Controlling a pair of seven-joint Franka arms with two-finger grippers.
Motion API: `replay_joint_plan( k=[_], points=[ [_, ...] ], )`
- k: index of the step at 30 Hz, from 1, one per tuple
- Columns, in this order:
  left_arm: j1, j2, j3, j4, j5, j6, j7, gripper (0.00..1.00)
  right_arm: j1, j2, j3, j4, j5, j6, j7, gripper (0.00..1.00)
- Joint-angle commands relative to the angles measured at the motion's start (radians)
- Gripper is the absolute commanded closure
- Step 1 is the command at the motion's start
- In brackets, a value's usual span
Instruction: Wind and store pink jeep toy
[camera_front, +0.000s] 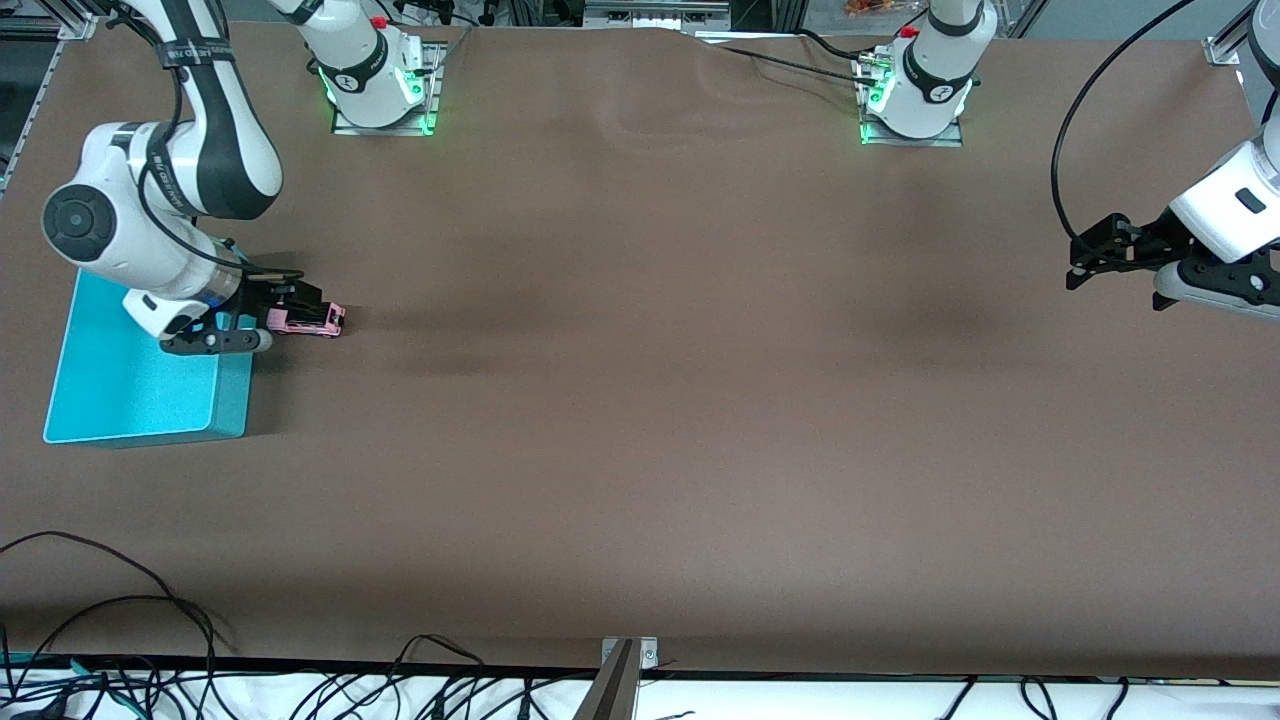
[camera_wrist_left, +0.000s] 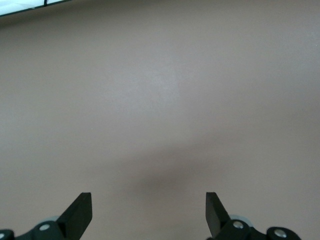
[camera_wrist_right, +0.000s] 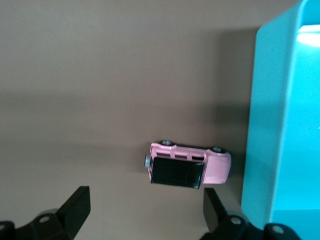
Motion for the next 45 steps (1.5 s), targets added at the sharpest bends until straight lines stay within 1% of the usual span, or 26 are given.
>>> replay_joint_plan(
  k=[1, 5, 13, 17, 22, 26, 28, 33, 37, 40, 45],
  points=[
    [-0.012, -0.002, 0.003, 0.009, -0.013, -0.001, -0.063, 0.00, -0.005, -0.040, 0.000, -0.089, -0.002, 0.058, 0.011, 0.00],
    [-0.012, -0.002, 0.003, 0.012, -0.015, -0.007, -0.076, 0.00, -0.008, -0.038, -0.002, -0.139, -0.001, 0.130, 0.033, 0.00],
    [-0.014, 0.014, 0.003, 0.010, -0.016, -0.010, -0.140, 0.00, -0.009, -0.014, -0.003, -0.205, -0.001, 0.269, 0.475, 0.00],
    [-0.008, 0.023, 0.005, 0.012, -0.006, -0.008, -0.139, 0.00, -0.009, -0.015, -0.003, -0.216, -0.001, 0.275, 0.639, 0.00],
    [-0.008, 0.046, 0.006, 0.012, -0.030, -0.010, -0.142, 0.00, -0.020, -0.023, -0.009, -0.236, -0.001, 0.275, 0.839, 0.00],
    [-0.009, 0.051, 0.006, 0.030, -0.024, -0.010, -0.148, 0.00, -0.029, -0.031, -0.020, -0.271, -0.001, 0.294, 0.935, 0.00],
    [0.000, 0.051, 0.009, 0.049, -0.027, -0.013, -0.146, 0.00, -0.031, -0.031, -0.028, -0.305, -0.001, 0.349, 0.984, 0.00],
    [0.021, 0.049, 0.013, 0.059, -0.033, -0.027, -0.145, 0.00, -0.031, -0.021, -0.058, -0.379, -0.001, 0.518, 1.084, 0.00],
    [0.032, 0.043, 0.014, 0.062, -0.033, -0.034, -0.146, 0.00, -0.032, -0.020, -0.071, -0.385, -0.001, 0.538, 1.117, 0.00],
    [0.053, 0.043, 0.011, 0.073, -0.036, -0.048, -0.143, 0.00, -0.032, -0.018, -0.071, -0.385, -0.001, 0.556, 1.176, 0.00],
    [0.053, 0.051, 0.011, 0.075, -0.046, -0.050, -0.145, 0.00, -0.032, 0.008, -0.071, -0.385, -0.001, 0.605, 1.235, 0.00]
  ],
)
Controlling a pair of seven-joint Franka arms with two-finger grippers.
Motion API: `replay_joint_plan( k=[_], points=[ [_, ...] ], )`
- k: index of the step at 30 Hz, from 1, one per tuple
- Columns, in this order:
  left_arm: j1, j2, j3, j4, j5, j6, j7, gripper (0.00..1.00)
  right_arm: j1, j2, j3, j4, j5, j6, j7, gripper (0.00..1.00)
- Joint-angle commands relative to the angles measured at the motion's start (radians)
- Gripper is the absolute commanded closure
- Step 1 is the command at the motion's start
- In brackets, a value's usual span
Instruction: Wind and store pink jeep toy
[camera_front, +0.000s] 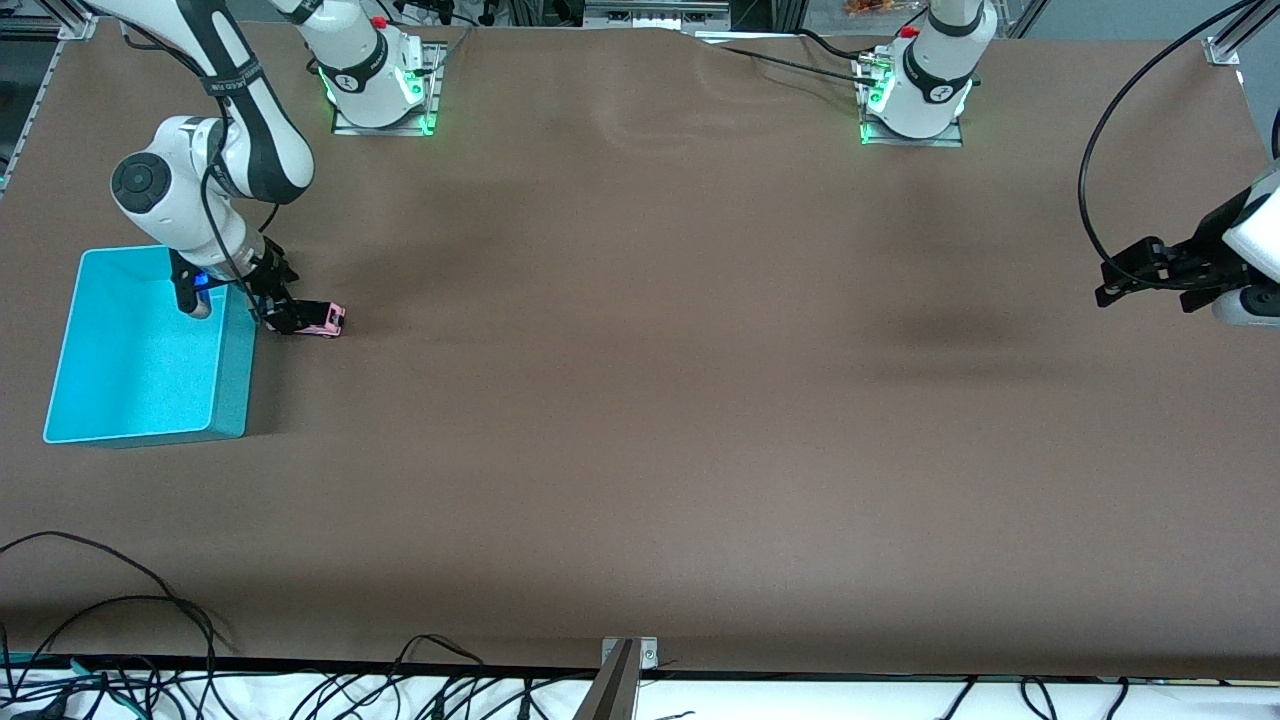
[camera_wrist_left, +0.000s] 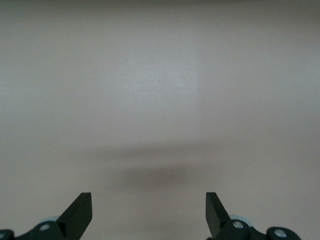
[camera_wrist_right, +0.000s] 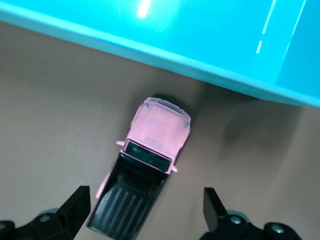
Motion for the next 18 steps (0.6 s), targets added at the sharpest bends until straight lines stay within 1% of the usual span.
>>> replay_joint_plan(
  k=[1, 8, 13, 18],
  points=[
    [0.009, 0.008, -0.003, 0.027, -0.046, -0.029, -0.003, 0.00, -0.004, 0.009, 0.004, -0.018, -0.002, 0.062, 0.066, 0.00],
    [0.018, 0.005, -0.002, 0.026, -0.066, -0.029, 0.000, 0.00, -0.004, 0.046, 0.004, -0.017, -0.002, 0.103, 0.066, 0.00],
    [0.018, 0.008, -0.002, 0.052, -0.073, -0.029, -0.002, 0.00, -0.004, 0.076, 0.004, -0.017, -0.002, 0.133, 0.066, 0.00],
    [0.018, 0.010, -0.002, 0.052, -0.086, -0.030, -0.003, 0.00, -0.004, 0.096, 0.004, -0.015, -0.002, 0.157, 0.064, 0.00]
  ],
)
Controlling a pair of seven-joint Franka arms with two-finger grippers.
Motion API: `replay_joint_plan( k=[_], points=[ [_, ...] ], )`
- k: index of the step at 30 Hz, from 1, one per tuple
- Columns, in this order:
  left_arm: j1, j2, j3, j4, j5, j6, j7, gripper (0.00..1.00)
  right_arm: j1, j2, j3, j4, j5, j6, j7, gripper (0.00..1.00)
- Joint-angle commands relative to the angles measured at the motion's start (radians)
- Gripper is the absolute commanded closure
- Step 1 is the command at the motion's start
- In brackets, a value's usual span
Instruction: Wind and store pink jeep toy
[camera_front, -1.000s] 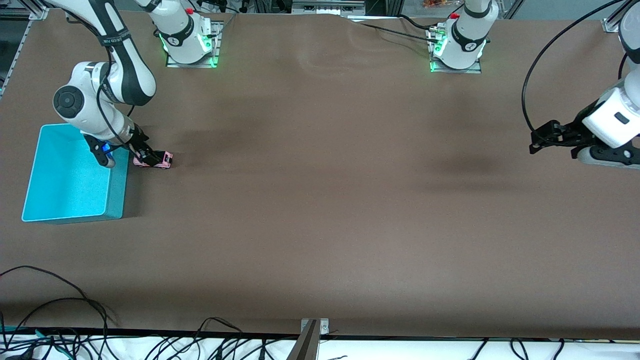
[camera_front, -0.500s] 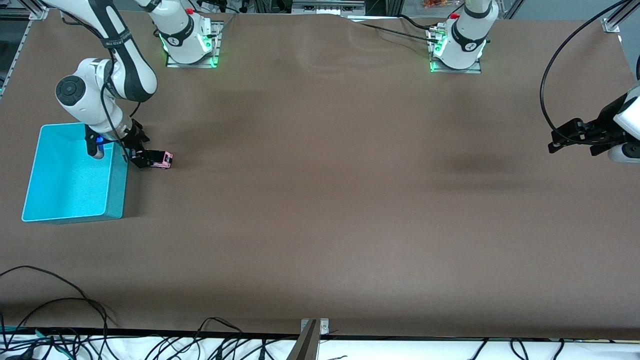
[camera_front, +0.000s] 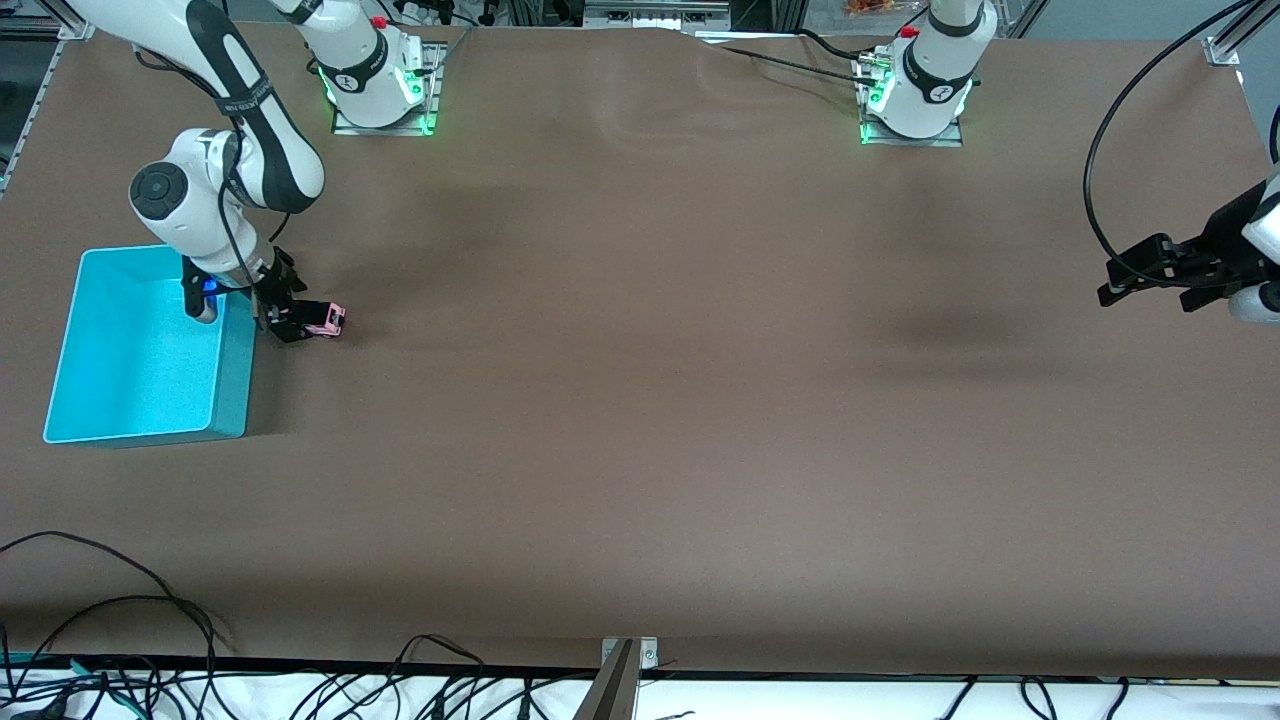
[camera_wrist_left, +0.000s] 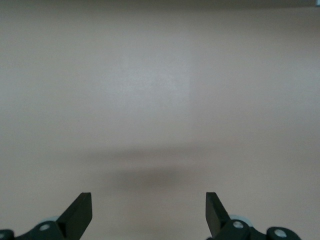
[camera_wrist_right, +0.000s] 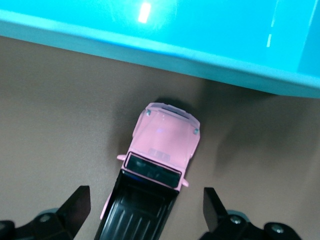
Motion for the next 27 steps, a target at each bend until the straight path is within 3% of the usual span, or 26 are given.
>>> replay_joint_plan(
  k=[1, 2, 5, 7, 9, 21, 27],
  points=[
    [0.007, 0.009, -0.001, 0.033, -0.035, -0.025, -0.003, 0.00, -0.004, 0.016, 0.004, -0.012, -0.002, 0.043, 0.016, 0.02],
    [0.007, 0.009, -0.001, 0.033, -0.035, -0.025, -0.003, 0.00, -0.004, 0.016, 0.004, -0.011, -0.002, 0.043, 0.016, 0.12],
    [0.009, 0.009, 0.000, 0.033, -0.035, -0.025, -0.003, 0.00, -0.004, 0.010, 0.004, -0.011, -0.003, 0.041, 0.016, 0.63],
    [0.011, 0.009, 0.000, 0.033, -0.035, -0.025, -0.003, 0.00, -0.004, 0.006, 0.004, -0.011, -0.003, 0.040, 0.016, 0.87],
    [0.012, 0.009, 0.000, 0.033, -0.035, -0.025, -0.003, 0.00, -0.004, -0.004, 0.004, -0.009, -0.005, 0.038, 0.017, 1.00],
    [0.015, 0.009, 0.000, 0.033, -0.033, -0.028, -0.001, 0.00, 0.001, -0.059, 0.016, -0.005, -0.014, 0.005, -0.004, 1.00],
    [0.017, 0.009, 0.000, 0.033, -0.033, -0.028, -0.001, 0.00, 0.001, -0.097, 0.051, 0.017, -0.014, -0.048, -0.053, 1.00]
  ],
)
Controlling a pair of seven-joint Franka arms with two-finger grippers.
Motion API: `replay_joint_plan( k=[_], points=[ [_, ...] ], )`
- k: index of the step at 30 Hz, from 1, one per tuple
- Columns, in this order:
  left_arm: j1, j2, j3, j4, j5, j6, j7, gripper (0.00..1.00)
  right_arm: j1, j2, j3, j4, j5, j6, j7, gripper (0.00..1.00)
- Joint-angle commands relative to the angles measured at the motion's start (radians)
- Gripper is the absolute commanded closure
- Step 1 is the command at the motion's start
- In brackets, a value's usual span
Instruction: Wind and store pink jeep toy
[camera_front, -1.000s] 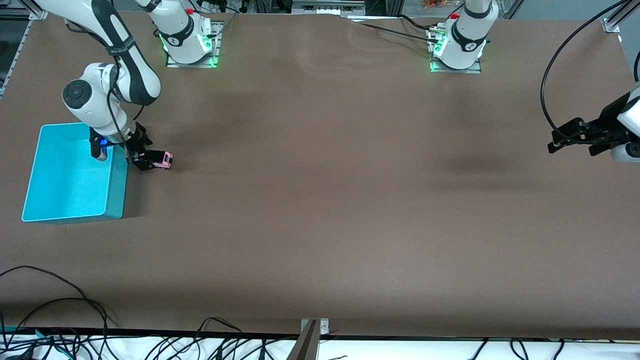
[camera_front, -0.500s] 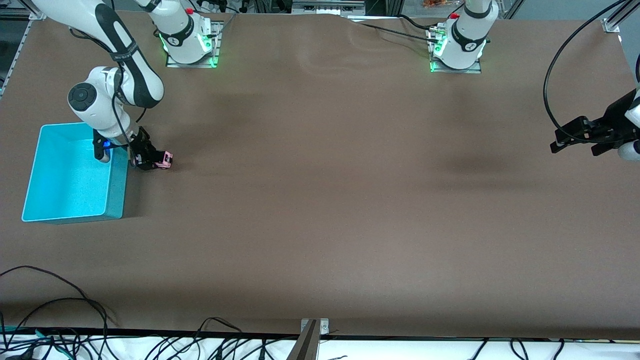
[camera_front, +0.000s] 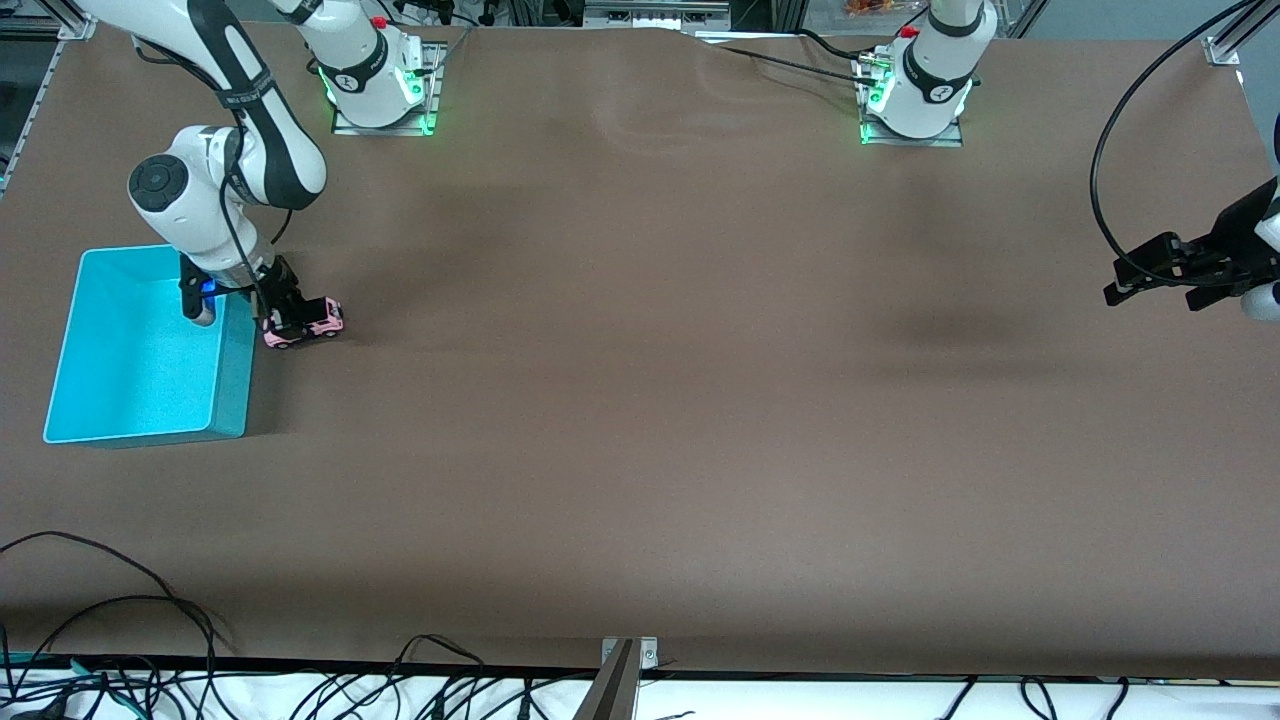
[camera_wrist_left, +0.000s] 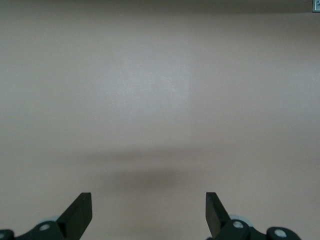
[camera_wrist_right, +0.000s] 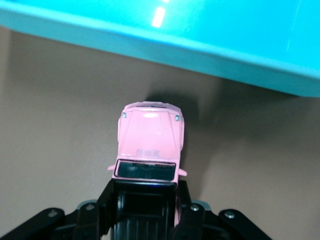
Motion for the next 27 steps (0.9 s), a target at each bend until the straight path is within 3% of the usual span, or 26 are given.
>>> replay_joint_plan(
  k=[1, 19, 27],
  points=[
    [0.007, 0.009, 0.000, 0.028, -0.029, -0.024, -0.001, 0.00, -0.002, -0.066, 0.028, 0.016, -0.013, -0.079, -0.062, 1.00],
    [0.006, 0.011, 0.000, 0.028, -0.031, -0.024, -0.001, 0.00, -0.002, -0.102, 0.040, 0.247, -0.019, -0.525, -0.484, 1.00],
    [0.006, 0.014, -0.001, 0.028, -0.031, -0.024, -0.001, 0.00, -0.020, -0.102, 0.000, 0.370, -0.079, -0.717, -0.726, 1.00]
  ],
)
